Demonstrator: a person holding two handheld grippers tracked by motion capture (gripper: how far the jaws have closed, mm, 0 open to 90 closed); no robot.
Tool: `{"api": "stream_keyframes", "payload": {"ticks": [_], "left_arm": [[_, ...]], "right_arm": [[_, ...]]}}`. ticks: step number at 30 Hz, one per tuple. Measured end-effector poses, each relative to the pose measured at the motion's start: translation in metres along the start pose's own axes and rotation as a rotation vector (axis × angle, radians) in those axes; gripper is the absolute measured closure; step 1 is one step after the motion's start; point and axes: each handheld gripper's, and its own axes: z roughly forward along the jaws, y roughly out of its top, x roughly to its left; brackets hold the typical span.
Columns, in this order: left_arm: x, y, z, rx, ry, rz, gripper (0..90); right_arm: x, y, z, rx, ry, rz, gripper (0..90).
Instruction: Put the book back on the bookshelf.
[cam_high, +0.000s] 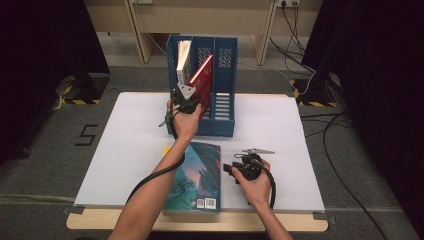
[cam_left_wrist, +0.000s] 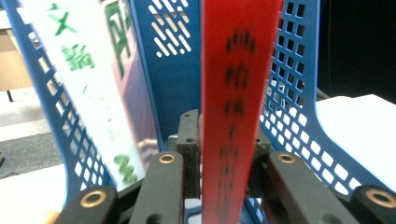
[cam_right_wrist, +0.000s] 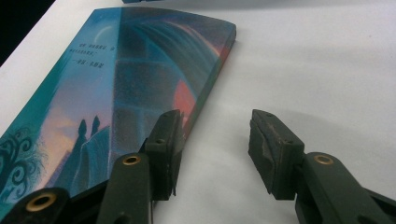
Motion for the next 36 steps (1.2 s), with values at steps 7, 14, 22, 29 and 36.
{"api": "stream_keyframes", "payload": {"ticks": [7, 14, 22, 29, 36], "left_arm": [[0.000, -0.003, -0.006, -0.003, -0.003, -0.025, 75.9], [-0.002, 0.000, -0.002, -0.007, -0.004, -0.038, 77.9], [-0.004, 0.008, 0.007, -0.031, -0.010, -0.031, 78.5], [0.000, 0.008, 0.006, -0.024, -0.034, -0.036, 78.2], [0.001, 0.010, 0.009, -0.048, -0.043, -0.034, 76.4]], "right_arm": [[0.001, -0.001, 0.000, 0.004, 0.000, -0.005, 54.3], [0.000, -0.001, 0.000, 0.003, -0.003, -0.004, 54.3], [0.001, -0.001, -0.001, 0.002, 0.000, -0.001, 54.3], [0.000, -0.001, 0.001, 0.007, 0.000, -0.005, 54.3], [0.001, -0.001, 0.001, 0.011, 0.000, -0.005, 54.1]]}}
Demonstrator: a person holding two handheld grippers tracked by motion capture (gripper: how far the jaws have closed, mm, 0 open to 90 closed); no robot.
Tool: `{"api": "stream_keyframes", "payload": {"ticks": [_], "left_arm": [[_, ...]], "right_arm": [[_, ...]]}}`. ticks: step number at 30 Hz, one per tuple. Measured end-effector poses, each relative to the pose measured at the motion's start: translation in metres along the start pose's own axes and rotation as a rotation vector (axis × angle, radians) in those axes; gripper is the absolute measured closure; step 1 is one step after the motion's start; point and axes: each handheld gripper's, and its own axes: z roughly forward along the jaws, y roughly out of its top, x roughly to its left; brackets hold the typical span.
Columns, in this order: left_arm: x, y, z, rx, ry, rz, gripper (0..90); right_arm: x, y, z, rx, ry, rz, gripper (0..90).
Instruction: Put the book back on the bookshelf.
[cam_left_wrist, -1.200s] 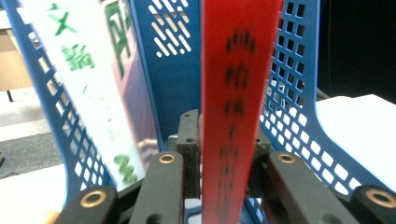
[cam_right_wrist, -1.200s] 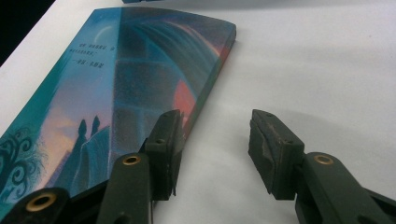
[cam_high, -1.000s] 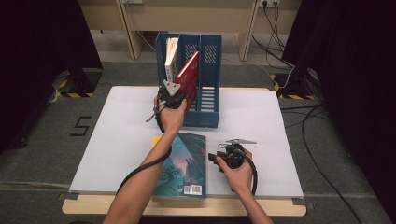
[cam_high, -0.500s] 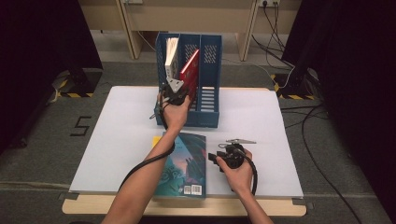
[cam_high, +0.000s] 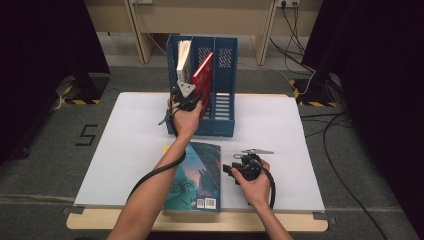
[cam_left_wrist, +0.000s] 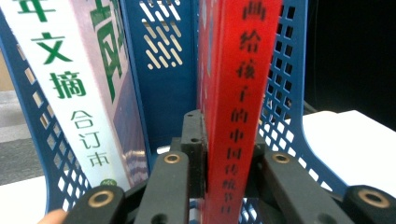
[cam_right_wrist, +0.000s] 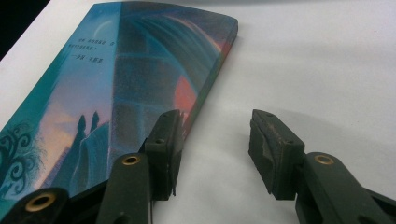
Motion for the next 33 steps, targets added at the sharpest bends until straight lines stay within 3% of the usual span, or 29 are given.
{"api": "stream_keyframes", "payload": {"ticks": [12, 24, 33], "left_arm": [[0.001, 0.006, 0.007, -0.008, 0.003, 0.006, 75.3], [0.002, 0.010, 0.014, 0.018, -0.001, 0.028, 78.5], [0.004, 0.019, 0.017, -0.026, -0.004, -0.001, 79.1]], "right_arm": [[-0.002, -0.001, 0.001, 0.010, -0.001, 0.000, 53.8], [-0.003, 0.000, -0.001, 0.009, -0.004, 0.004, 53.6], [-0.003, 0.000, -0.001, 0.008, -0.002, 0.005, 53.7]]}}
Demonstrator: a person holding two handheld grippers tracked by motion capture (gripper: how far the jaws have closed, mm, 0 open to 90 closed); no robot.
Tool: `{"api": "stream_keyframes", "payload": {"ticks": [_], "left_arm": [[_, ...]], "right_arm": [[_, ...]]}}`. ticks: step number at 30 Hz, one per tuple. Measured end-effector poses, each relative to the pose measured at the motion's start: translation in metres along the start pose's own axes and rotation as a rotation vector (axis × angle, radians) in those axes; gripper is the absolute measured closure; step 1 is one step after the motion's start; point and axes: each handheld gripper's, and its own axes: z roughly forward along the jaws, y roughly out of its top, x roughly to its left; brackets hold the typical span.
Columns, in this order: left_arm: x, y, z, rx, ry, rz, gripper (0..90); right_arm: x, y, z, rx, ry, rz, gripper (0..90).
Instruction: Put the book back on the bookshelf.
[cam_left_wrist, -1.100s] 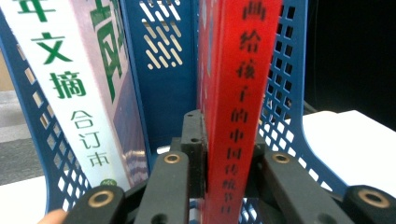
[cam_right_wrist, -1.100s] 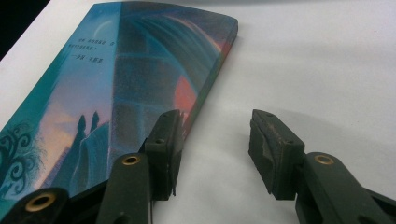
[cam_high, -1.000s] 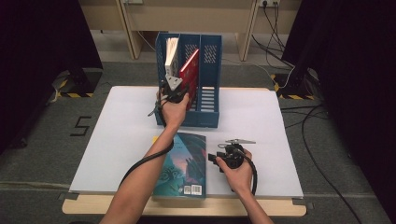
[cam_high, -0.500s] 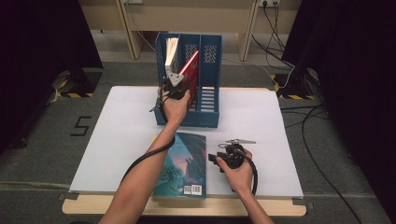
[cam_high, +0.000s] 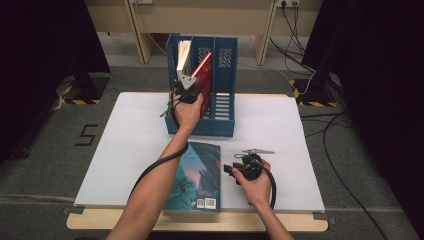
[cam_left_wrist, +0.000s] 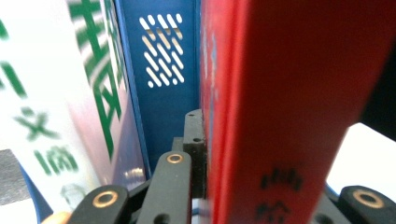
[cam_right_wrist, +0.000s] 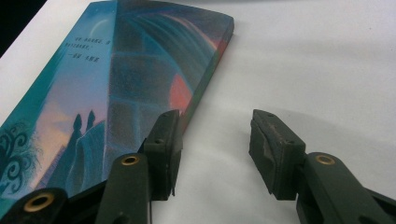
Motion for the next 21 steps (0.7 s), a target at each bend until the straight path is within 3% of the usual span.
{"api": "stream_keyframes", "payload": {"ticks": [3, 7, 10, 17, 21], "left_arm": [[-0.003, 0.010, 0.001, -0.020, -0.001, 0.013, 79.2], [-0.004, 0.017, 0.008, -0.034, 0.020, -0.006, 79.1], [-0.006, 0.015, 0.015, -0.028, 0.047, -0.004, 79.0], [-0.011, 0.000, 0.033, -0.011, 0.070, -0.004, 78.8], [-0.012, -0.001, 0.039, -0.012, 0.071, -0.003, 78.7]], "right_arm": [[-0.001, 0.000, 0.000, -0.001, 0.002, -0.007, 53.7], [0.000, 0.000, -0.001, -0.006, 0.006, -0.009, 53.7], [0.000, 0.000, -0.002, -0.008, 0.005, -0.006, 53.7], [-0.001, 0.001, -0.002, -0.017, 0.005, -0.006, 53.8], [-0.002, 0.001, -0.003, -0.016, 0.007, -0.009, 53.8]]}}
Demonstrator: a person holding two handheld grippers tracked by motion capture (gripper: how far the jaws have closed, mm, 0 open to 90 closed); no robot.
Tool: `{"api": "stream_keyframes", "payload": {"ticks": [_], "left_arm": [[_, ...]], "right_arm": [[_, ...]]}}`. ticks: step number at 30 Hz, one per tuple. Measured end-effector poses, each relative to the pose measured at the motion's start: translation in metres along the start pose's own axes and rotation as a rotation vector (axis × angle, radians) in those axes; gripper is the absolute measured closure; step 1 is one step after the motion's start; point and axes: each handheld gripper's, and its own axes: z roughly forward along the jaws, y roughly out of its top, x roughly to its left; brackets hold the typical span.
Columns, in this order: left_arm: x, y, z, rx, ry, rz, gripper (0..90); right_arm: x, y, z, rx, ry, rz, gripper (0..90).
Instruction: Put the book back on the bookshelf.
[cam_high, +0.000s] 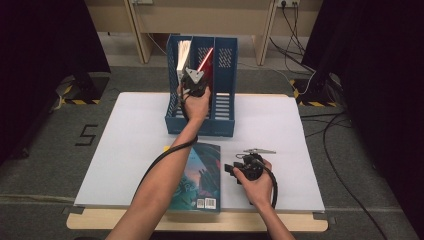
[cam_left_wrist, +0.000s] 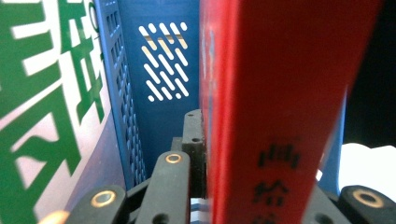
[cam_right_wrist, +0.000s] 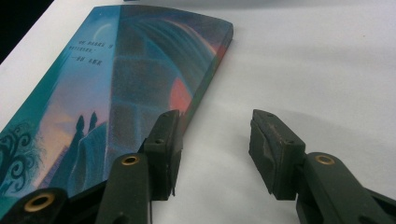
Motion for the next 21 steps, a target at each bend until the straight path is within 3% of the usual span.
{"api": "stream_keyframes", "payload": {"ticks": [9, 11, 14, 18, 21], "left_arm": [[0.001, 0.003, 0.006, 0.051, -0.017, 0.036, 74.9], [0.001, 0.006, 0.000, 0.049, -0.031, 0.061, 70.6], [0.003, 0.009, -0.015, 0.033, -0.037, 0.040, 68.7], [0.002, 0.011, -0.035, 0.031, -0.022, 0.041, 75.3], [0.002, 0.011, -0.037, 0.039, -0.020, 0.031, 76.6]], "right_arm": [[0.001, -0.001, 0.001, 0.011, 0.001, -0.004, 53.8], [0.001, -0.001, 0.001, 0.012, 0.001, -0.004, 53.8], [0.001, -0.001, 0.001, 0.008, -0.002, -0.007, 53.8], [0.000, -0.001, 0.000, 0.006, -0.006, -0.006, 53.7], [0.000, 0.000, -0.001, 0.006, -0.005, -0.004, 53.7]]}}
